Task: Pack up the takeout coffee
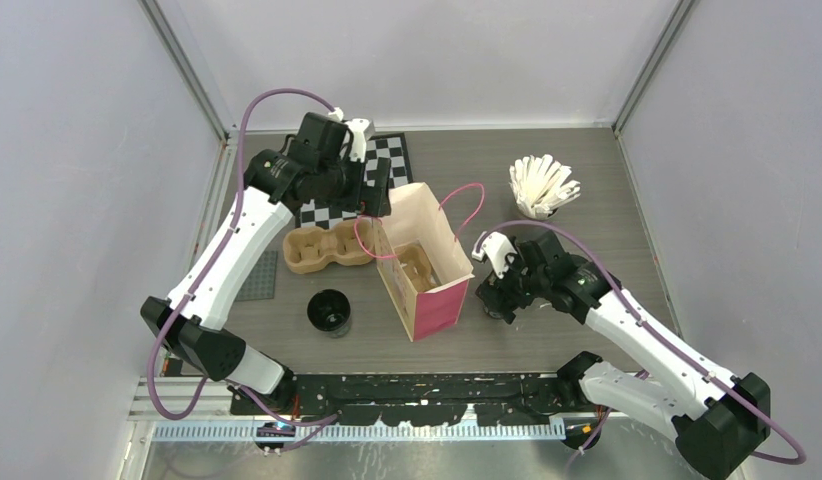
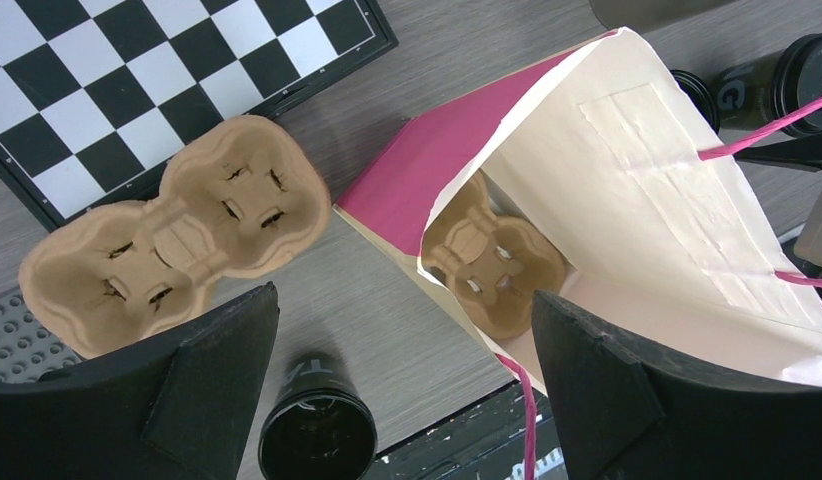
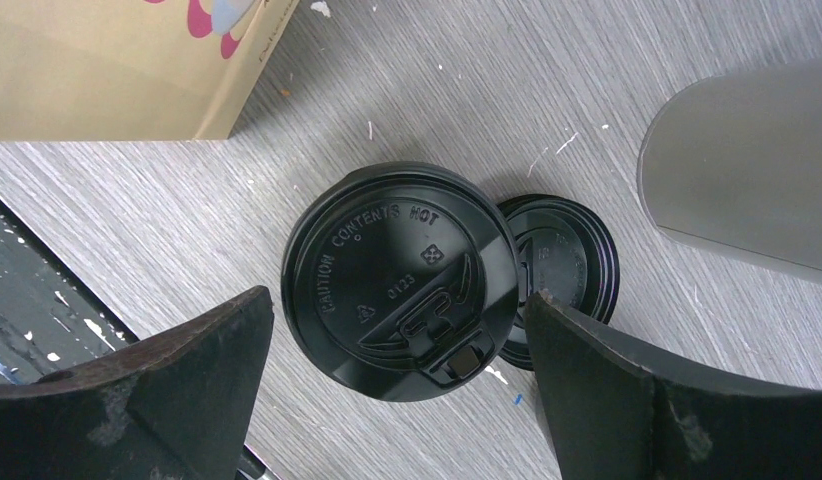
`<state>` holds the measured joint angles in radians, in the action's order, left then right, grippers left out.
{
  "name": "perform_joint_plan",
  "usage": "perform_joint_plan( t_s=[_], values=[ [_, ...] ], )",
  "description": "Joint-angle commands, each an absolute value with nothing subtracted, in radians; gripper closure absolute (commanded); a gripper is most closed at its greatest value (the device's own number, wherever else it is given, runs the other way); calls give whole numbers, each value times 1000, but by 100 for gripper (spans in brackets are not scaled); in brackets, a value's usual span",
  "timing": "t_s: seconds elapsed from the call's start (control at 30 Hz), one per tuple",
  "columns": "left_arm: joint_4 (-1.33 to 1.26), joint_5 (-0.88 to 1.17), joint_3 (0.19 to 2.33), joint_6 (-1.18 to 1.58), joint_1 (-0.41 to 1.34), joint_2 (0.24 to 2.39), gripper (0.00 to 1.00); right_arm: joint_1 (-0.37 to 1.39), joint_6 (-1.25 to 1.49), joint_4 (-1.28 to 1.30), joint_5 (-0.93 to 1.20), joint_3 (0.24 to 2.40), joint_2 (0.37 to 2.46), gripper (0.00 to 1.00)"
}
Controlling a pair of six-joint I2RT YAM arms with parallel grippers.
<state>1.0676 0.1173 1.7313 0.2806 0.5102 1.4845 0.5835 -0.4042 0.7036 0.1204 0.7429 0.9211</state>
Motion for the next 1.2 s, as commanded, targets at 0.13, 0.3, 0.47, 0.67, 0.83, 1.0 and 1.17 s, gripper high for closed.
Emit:
perform_joint_plan(
  t_s=[0.13,0.3,0.47,0.67,0.83,1.0,1.17],
  values=[
    [1060,144,1742,280,506,1435,0,589,-366,646,95,738,922,3],
    [1097,135,1776,314,506,1424,0,589,-353,647,110,718,906,10],
    [1121,140,1798,329,505,1420,0,589,-339,631,84,697,902,10],
    [1103,142,1785,329,503,1403,0,588,-337,644,92,707,893,16],
    [1089,204,1778,347,475,1428,0,589,-313,692,112,718,867,24],
    [1076,243,1799,345,460,1472,0,588,-330,752,104,733,823,25],
    [1066,266,1850,319,461,1524,7,589,-337,801,111,764,807,26]
  ],
)
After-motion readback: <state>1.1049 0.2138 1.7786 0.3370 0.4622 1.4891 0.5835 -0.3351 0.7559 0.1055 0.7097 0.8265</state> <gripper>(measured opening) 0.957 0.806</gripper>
